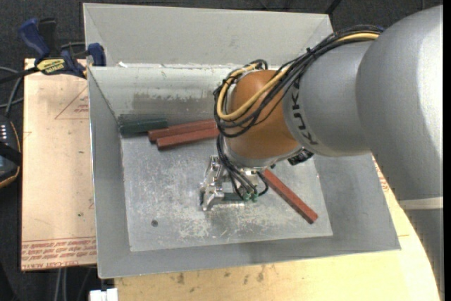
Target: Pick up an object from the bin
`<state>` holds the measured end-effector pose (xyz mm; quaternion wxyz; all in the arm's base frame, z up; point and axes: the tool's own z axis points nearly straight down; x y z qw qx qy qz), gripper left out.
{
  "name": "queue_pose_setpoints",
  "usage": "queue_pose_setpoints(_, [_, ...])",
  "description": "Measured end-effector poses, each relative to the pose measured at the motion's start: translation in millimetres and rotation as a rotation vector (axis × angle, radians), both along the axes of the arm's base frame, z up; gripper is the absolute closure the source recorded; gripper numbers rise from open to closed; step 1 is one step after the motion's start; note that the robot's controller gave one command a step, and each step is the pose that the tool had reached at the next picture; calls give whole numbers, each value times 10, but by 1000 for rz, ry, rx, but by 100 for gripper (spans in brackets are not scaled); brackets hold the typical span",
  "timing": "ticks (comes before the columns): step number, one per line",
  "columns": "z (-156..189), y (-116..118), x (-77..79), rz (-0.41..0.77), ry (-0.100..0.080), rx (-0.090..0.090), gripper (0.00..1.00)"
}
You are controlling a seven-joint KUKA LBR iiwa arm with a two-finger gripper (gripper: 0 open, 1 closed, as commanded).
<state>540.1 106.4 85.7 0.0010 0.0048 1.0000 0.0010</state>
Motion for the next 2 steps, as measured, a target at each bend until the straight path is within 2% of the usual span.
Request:
queue_pose_setpoints(1, [0,0,0,0,0,0,100])
queue_pose_setpoints(2, [1202,-94,36,31,0,-1,100])
